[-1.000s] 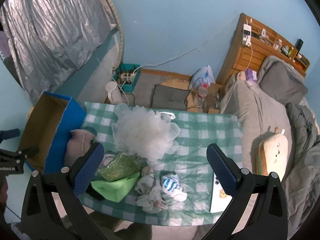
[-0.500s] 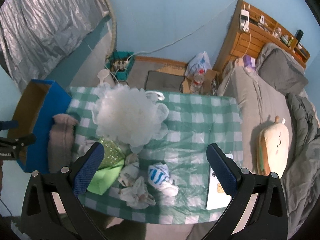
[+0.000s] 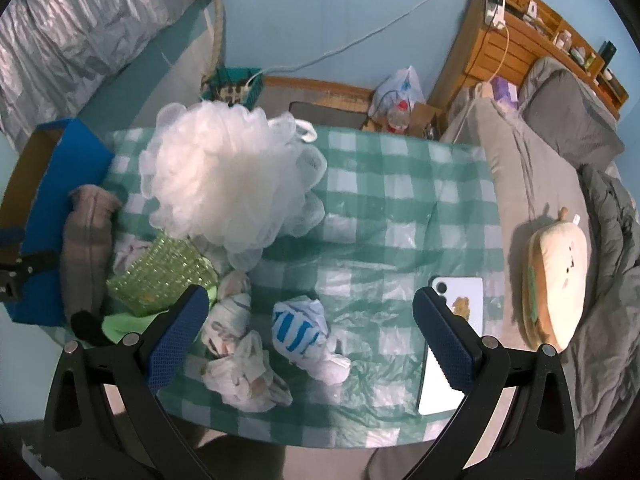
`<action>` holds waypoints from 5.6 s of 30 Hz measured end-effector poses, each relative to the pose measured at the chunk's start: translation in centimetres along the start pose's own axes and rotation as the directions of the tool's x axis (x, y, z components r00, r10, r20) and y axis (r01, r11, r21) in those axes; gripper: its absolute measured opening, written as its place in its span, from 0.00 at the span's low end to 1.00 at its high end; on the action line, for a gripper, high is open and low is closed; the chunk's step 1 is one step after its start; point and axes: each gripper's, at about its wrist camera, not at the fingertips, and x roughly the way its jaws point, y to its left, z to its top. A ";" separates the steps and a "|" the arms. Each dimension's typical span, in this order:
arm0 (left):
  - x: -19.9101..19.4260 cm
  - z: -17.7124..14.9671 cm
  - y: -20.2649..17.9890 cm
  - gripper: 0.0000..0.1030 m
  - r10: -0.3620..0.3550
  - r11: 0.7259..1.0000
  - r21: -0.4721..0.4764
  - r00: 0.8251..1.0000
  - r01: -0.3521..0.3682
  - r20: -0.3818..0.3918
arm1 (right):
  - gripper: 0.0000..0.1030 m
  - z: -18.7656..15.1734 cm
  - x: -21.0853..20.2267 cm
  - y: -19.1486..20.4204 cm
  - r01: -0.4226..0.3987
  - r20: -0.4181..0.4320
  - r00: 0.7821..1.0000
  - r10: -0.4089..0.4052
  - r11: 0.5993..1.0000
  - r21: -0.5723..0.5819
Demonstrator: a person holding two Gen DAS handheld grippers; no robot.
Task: Organize soft objects
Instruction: 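Close the left gripper on the grey fleece sock while the right grips striped socks, then lift the grey fleece sock with the left gripper and carry it over the box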
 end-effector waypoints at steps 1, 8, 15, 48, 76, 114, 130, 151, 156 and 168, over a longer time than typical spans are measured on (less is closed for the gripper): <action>0.3 -0.1 -0.1 0.99 -0.001 1.000 -0.001 1.000 0.001 -0.003 | 0.99 -0.1 0.3 0.0 -0.001 -0.007 1.000 0.001 1.000 0.002; 2.1 -0.1 0.1 0.99 0.008 1.000 -0.013 1.000 -0.009 -0.029 | 0.99 -0.6 1.8 0.3 -0.003 -0.031 1.000 0.003 1.000 0.000; 3.3 0.5 1.1 0.99 0.016 0.999 -0.035 0.999 -0.018 -0.040 | 0.99 -0.9 2.8 0.6 -0.003 -0.047 0.999 0.003 1.000 -0.004; 8.2 1.0 1.2 0.98 0.061 0.997 -0.043 0.986 -0.068 -0.154 | 0.95 -2.9 10.2 -1.4 -0.029 -0.214 0.976 0.042 0.998 0.063; 12.0 2.2 0.8 0.33 0.059 0.998 -0.023 0.986 -0.063 -0.157 | 0.49 -3.0 11.5 -0.3 -0.026 -0.209 0.977 0.042 0.997 0.079; -3.7 -1.4 0.0 0.29 -0.036 0.988 0.150 0.997 0.024 0.075 | 0.49 3.5 -2.5 5.6 -0.094 -0.020 0.996 0.093 0.992 -0.086; -8.3 -0.9 2.4 0.29 -0.021 0.996 0.087 0.986 0.006 0.167 | 0.49 6.4 -6.2 10.5 -0.143 0.029 0.988 0.152 0.968 -0.205; -11.2 -1.8 9.0 0.29 0.024 0.999 -0.052 0.979 -0.014 0.203 | 0.49 9.6 -7.3 20.0 -0.234 0.032 0.965 0.261 0.907 -0.349; -11.6 -2.0 10.5 0.29 0.034 0.996 -0.084 0.978 -0.017 0.206 | 0.49 10.0 -7.3 22.2 -0.252 0.022 0.960 0.280 0.892 -0.376; -10.6 -2.6 14.8 0.30 0.069 0.986 -0.160 0.981 -0.039 0.183 | 0.49 10.4 -5.6 27.8 -0.296 -0.037 0.950 0.310 0.856 -0.424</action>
